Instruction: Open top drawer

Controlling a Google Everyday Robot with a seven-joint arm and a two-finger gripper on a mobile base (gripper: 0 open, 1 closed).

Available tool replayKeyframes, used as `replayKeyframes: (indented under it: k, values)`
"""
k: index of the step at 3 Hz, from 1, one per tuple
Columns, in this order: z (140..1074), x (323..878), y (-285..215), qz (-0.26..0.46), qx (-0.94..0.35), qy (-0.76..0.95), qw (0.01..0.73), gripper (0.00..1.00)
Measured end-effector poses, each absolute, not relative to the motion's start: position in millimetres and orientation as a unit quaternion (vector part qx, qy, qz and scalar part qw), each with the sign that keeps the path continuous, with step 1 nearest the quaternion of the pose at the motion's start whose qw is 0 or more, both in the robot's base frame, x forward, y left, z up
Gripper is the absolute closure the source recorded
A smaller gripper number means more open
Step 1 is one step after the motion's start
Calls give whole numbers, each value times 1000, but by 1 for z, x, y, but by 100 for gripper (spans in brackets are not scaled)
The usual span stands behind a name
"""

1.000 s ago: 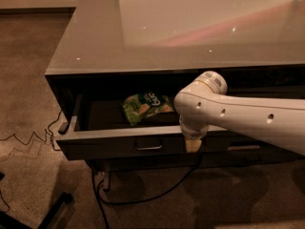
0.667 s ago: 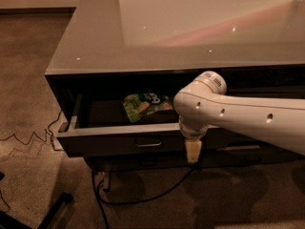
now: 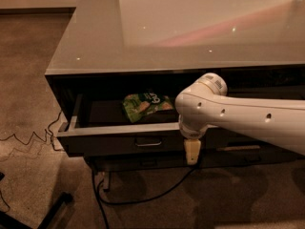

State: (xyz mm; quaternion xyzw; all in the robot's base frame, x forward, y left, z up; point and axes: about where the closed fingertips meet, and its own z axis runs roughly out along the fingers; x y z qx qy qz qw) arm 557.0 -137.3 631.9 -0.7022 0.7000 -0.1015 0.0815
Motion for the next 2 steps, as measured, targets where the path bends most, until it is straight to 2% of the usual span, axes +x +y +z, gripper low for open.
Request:
replayKeyframes:
  k: [1,2]
  values:
    - [626,557,-147,-101,-697,706,80,0]
    - [627,556,-154,-110,-690,711,78,19]
